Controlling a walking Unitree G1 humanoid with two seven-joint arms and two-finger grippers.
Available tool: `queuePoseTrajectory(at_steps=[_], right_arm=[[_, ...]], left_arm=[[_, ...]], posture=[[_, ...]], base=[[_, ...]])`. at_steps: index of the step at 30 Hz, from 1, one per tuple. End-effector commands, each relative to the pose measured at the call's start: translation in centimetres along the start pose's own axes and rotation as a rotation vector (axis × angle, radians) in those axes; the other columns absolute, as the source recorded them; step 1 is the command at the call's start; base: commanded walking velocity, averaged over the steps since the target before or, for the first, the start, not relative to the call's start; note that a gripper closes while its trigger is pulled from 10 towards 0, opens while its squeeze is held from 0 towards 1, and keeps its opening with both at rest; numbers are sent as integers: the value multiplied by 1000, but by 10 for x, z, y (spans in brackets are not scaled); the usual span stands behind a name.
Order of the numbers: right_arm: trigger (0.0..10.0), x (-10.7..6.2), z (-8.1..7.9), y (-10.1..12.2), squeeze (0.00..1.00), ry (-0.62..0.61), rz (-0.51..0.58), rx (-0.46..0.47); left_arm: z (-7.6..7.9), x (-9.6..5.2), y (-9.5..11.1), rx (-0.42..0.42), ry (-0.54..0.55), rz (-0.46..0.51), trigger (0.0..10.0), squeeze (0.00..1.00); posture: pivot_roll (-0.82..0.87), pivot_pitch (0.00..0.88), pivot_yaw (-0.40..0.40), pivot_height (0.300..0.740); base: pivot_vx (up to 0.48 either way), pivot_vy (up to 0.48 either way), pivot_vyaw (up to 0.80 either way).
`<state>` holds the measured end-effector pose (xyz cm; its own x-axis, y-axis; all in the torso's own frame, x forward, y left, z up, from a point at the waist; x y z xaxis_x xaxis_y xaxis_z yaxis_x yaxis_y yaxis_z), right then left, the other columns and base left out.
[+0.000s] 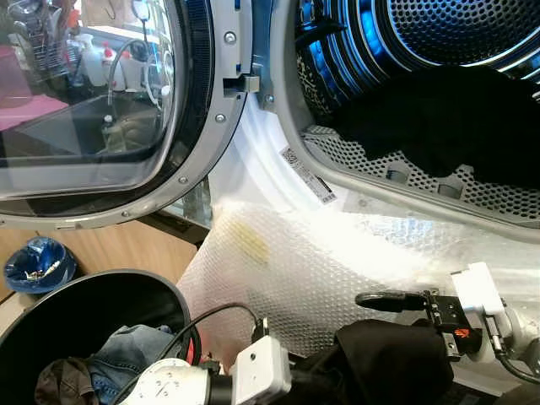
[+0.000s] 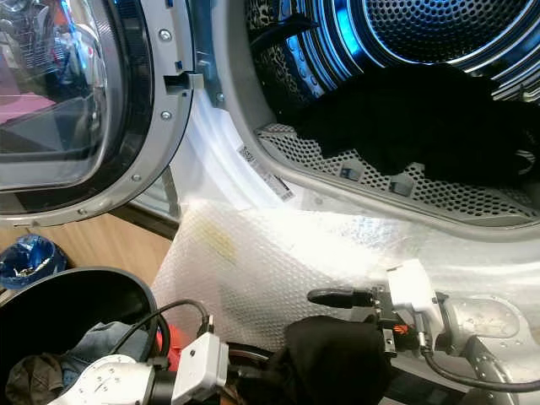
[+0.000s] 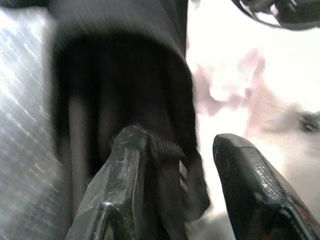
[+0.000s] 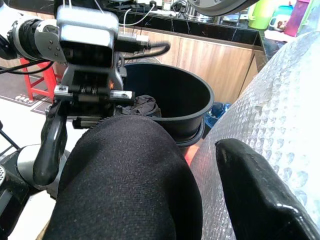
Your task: Clothes washing
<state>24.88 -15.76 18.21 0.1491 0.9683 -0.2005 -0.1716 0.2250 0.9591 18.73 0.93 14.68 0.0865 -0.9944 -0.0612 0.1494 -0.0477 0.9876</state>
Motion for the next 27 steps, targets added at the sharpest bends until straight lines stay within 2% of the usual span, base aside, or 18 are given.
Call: queuePoseTrajectory(at_steps=[1,2,3,5,6,10,19,26,27], right_arm=[[10000,0,3,5,0,4,6,-32],[10000,0,4,5,0,4,6,-32],[10000,1,4,5,0,6,6,-33],[10000,1,4,5,0,7,6,-34],[10000,1,4,4,0,8,6,-34],[10000,2,3,3,0,12,4,-35],[10000,4,4,2,0,17,8,-36],[10000,3,4,1,0,13,7,-42],[10000,3,4,1,0,12,7,-42]], left_arm=[[-6,1,17,74,50,65,10000,0],[-8,2,22,92,76,93,10000,0],[-5,2,21,69,61,90,10000,39],[-3,2,20,50,46,85,10000,39],[0,1,16,30,35,69,10000,1000],[3,-5,9,-9,34,41,10000,1000],[3,-7,7,-24,30,29,10000,1000],[1,-5,11,23,35,34,10000,1000],[0,-5,11,42,46,33,10000,235]], posture=[[-21,27,-64,740],[-21,27,-64,740],[-22,26,-63,740],[-21,23,-62,740],[-20,22,-62,740],[-16,14,-59,740],[-13,0,-52,740],[-15,0,-49,740],[-14,0,-48,740]], base=[[0,0,0],[0,0,0],[0,0,0],[0,0,0],[0,0,0],[0,0,0],[0,0,0],[0,0,0],[0,0,0]])
Point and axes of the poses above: a point about 5 cm out from each wrist's last joint towards the gripper, its own x axis pointing out of the wrist towards the gripper, its own y axis along the axis of the wrist's last joint, z = x × y, the point moved 5 cm from there along x, pointing out of the wrist towards the gripper, and after that the axes turned 11 degrees about -x, right-handed, at the moved point
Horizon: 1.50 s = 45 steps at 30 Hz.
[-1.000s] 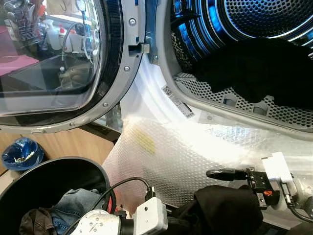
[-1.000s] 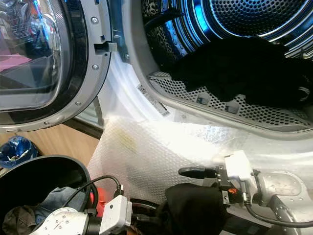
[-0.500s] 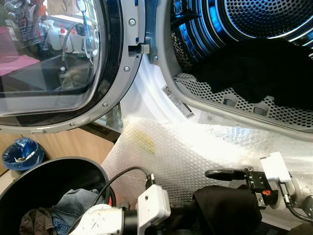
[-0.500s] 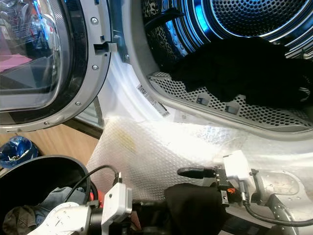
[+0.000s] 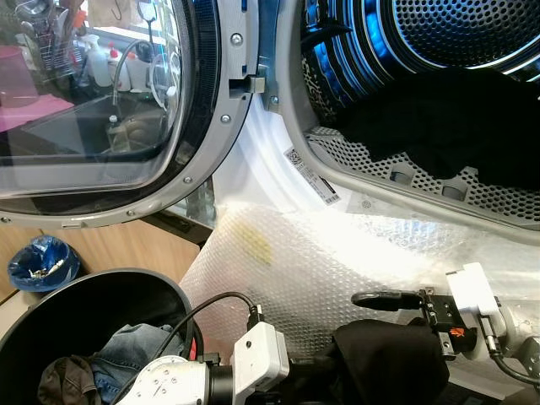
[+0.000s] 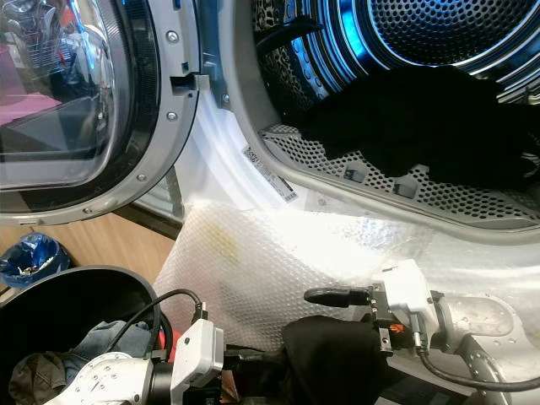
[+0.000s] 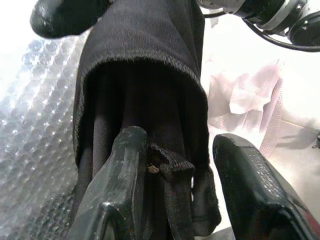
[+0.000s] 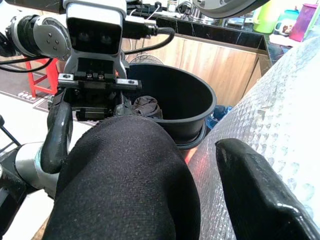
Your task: Clothes washing
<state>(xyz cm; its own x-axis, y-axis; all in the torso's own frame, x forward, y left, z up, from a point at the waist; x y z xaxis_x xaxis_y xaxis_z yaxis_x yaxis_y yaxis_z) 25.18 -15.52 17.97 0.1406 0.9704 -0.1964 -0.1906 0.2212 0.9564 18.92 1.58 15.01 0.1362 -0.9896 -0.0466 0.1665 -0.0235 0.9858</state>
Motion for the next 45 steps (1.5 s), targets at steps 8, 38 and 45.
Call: queuePoseTrajectory(at_steps=[8,38,45], right_arm=[[10000,1,2,1,0,6,1,-26],[10000,7,-15,-17,0,-10,3,34],[10000,7,-15,-23,0,-18,0,54]], left_arm=[[5,5,5,53,-34,5,0,0],[-50,-82,-41,43,993,10,10000,0],[-59,-137,-26,196,1392,81,10000,0]], posture=[[-20,0,-44,740],[-22,0,15,740],[-7,0,14,740]], base=[[0,0,0],[0,0,0],[0,0,0]])
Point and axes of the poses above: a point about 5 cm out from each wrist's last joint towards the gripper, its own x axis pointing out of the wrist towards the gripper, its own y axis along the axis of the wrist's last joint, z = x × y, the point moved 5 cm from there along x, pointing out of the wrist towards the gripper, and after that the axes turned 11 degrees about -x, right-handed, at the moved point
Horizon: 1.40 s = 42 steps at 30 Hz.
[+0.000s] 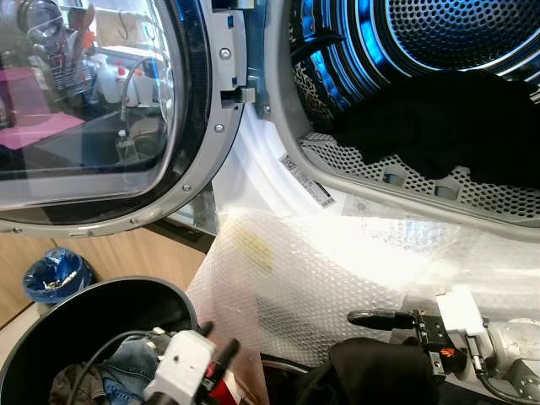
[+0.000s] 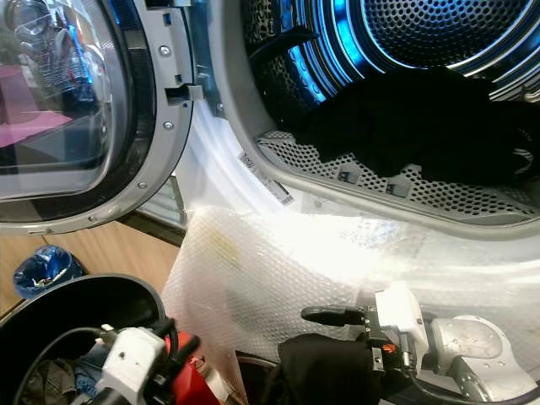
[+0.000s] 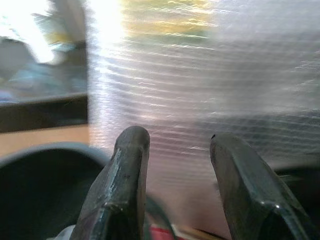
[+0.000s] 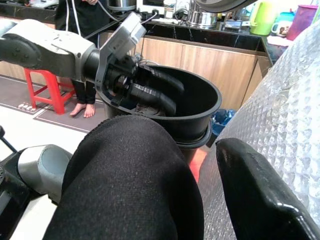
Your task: Clothes washing
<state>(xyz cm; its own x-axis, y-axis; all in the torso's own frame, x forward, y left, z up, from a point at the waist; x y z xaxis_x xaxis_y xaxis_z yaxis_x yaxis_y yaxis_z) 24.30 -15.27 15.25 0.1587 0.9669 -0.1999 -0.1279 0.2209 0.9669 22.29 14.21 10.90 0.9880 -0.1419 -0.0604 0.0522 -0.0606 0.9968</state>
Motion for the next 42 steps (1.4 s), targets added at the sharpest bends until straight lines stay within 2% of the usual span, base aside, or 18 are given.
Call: queuePoseTrajectory(at_steps=[1,2,4,5,6,7,8,9,13,16,17,23,27,32,37,40,41,42], right_arm=[[10000,0,0,1,0,0,8,-9],[10000,0,0,1,0,0,8,-9],[10000,6,2,0,0,-1,25,-1],[10000,8,3,-1,0,0,31,1],[10000,8,3,-1,0,0,31,1],[10000,13,7,2,0,-6,49,1],[10000,15,8,3,0,-10,59,0],[10000,19,10,6,0,-12,83,5],[10000,23,9,2,0,24,66,15],[10000,21,10,7,0,36,71,-2],[10000,20,11,7,0,36,67,-7],[10000,22,16,6,0,32,70,-11],[10000,25,18,7,0,39,79,-19],[10000,18,22,7,0,34,64,-27],[10000,19,22,8,0,47,61,-27],[10000,20,23,8,0,55,60,-25],[10000,21,24,8,0,60,59,-28],[10000,21,25,9,0,63,58,-29]], left_arm=[[-23,-3,11,55,131,63,10000,0],[-23,-3,11,55,131,63,10000,0],[-69,-7,20,103,363,135,10000,0],[-79,-8,23,139,402,154,10000,0],[-79,-8,23,139,402,154,10000,0],[-94,-10,26,170,460,173,10000,0],[-101,-11,25,169,483,176,10000,0],[-109,-10,17,105,504,173,10000,0],[-103,0,15,109,471,182,10000,0],[-85,6,11,63,401,185,10000,0],[-80,9,12,1,386,195,10000,1000],[-63,17,27,-66,296,261,10000,1000],[-56,16,28,-58,251,264,10000,1000],[-42,17,31,-76,215,270,10000,1000],[-37,12,28,-75,194,252,10000,1000],[-26,9,29,-51,125,238,10000,1000],[-24,8,28,-48,115,231,10000,0],[-23,8,27,-48,112,225,10000,0]], posture=[[-7,0,14,740],[-7,0,14,740],[30,0,7,740],[47,0,4,740],[47,0,4,740],[76,0,-15,740],[76,0,-15,740],[90,0,-27,740],[86,12,-31,740],[65,18,-29,740],[71,21,-34,740],[94,26,-29,740],[105,20,-22,740],[110,44,-30,740],[116,60,-47,740],[131,62,-56,740],[130,64,-54,740],[130,64,-54,740]], base=[[0,0,0],[0,0,0],[0,0,0],[0,0,0],[0,0,0],[0,0,0],[0,0,0],[0,0,0],[0,0,0],[0,0,0],[0,0,0],[0,0,0],[0,0,0],[0,0,0],[0,0,0],[0,0,0],[0,0,0],[0,0,0]])
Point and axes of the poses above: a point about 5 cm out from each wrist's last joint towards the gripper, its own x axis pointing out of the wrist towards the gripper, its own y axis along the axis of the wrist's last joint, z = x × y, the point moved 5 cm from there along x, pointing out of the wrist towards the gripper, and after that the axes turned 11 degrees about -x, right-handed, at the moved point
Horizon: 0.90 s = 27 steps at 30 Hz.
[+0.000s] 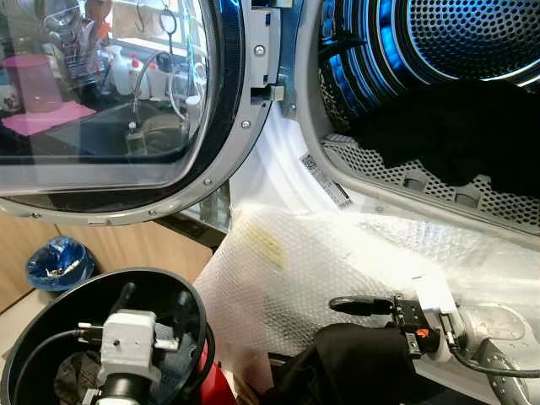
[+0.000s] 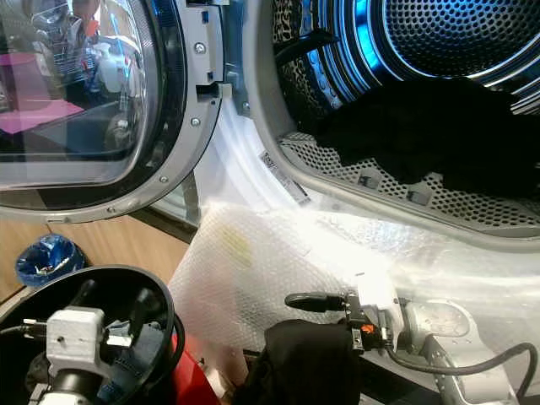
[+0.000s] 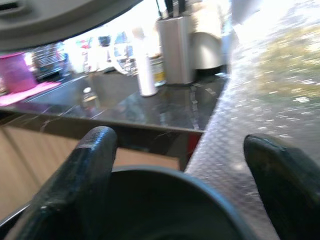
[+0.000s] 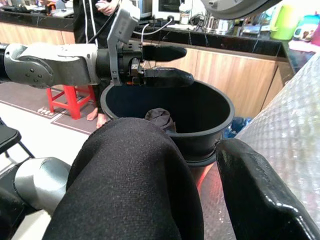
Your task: Clothes washing
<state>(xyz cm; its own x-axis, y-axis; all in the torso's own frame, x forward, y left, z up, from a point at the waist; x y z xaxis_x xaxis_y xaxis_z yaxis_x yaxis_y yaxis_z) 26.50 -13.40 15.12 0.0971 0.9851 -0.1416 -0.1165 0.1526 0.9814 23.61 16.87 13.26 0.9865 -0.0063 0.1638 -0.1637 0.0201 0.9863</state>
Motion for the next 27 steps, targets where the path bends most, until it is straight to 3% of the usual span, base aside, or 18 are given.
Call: queuePoseTrajectory(at_steps=[1,3,4,27], right_arm=[[10000,0,6,9,0,12,-11,-50],[10000,0,7,8,0,12,-12,-51],[10000,0,7,9,0,18,-11,-52],[10000,-7,6,10,0,34,-43,-51]], left_arm=[[7,0,3,9,-29,0,8353,0],[7,-1,2,2,-15,2,8353,0],[8,-1,3,-5,-16,7,0,0],[29,-3,3,-44,-92,-2,0,0]], posture=[[132,67,-60,740],[132,67,-60,740],[132,71,-70,740],[103,80,-80,740]], base=[[0,0,0],[0,0,0],[0,0,0],[0,0,0]])
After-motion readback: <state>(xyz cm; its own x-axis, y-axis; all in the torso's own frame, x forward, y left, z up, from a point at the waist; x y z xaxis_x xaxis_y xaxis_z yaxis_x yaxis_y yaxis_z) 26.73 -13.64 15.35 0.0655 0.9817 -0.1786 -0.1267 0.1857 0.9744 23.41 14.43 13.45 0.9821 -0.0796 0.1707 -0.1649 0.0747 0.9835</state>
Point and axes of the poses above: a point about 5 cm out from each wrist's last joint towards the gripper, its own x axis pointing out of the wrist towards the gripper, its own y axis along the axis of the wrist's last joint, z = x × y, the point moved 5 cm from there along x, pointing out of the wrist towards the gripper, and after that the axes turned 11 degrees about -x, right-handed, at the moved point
